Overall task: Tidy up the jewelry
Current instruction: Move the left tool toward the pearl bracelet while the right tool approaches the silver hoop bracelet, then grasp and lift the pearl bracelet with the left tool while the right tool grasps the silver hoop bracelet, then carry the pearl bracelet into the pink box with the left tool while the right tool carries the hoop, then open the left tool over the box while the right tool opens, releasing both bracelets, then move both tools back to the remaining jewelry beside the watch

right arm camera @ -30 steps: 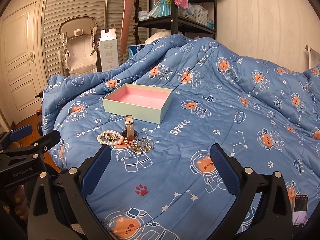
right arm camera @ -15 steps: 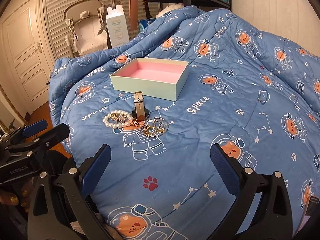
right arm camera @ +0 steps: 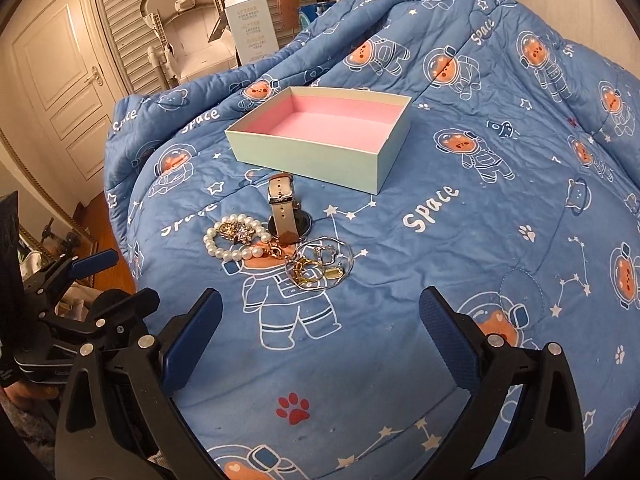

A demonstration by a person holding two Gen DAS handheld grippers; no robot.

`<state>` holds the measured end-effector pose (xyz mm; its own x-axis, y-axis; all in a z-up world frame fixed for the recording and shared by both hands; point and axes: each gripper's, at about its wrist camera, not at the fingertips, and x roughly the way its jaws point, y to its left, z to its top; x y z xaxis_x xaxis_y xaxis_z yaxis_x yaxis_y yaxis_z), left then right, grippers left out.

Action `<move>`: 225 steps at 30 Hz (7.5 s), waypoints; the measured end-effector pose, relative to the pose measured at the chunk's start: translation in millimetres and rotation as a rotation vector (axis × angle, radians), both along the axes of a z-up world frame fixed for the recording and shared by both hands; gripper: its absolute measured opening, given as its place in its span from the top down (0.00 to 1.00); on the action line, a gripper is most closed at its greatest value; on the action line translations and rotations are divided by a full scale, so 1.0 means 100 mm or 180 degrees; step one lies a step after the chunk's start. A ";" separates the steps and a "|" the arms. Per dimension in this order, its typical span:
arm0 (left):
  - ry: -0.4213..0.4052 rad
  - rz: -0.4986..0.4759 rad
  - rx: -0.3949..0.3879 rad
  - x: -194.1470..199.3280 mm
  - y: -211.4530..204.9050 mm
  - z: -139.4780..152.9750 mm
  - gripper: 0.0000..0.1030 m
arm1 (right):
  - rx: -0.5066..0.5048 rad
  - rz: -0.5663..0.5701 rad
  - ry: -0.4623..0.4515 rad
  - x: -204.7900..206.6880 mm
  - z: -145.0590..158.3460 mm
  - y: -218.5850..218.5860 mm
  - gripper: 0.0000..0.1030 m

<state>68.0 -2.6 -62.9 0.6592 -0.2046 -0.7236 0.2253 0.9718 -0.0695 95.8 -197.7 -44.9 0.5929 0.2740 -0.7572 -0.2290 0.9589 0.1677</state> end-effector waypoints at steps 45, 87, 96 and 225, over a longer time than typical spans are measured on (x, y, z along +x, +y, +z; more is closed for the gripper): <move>0.0573 -0.0248 -0.0135 0.89 -0.11 -0.30 0.70 | -0.0534 0.0820 0.0196 0.62 -0.58 0.31 0.26; 0.0160 -0.0856 -0.0553 0.57 -0.51 0.60 0.91 | 0.0032 0.0623 0.0132 0.42 -0.02 -0.02 0.46; -0.0089 -0.1047 -0.0329 0.84 -0.51 1.05 0.91 | -0.0093 0.0656 0.0001 0.71 0.23 -0.11 0.46; 0.0167 -0.0465 -0.0112 0.53 -0.17 -0.27 0.57 | -0.0310 0.0393 0.0308 0.39 -0.45 -0.07 0.55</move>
<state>120.9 -19.9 -90.0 0.5820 -0.3213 -0.7471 0.3593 0.9257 -0.1182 134.5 -204.9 -90.2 0.4825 0.2628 -0.8356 -0.3333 0.9373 0.1023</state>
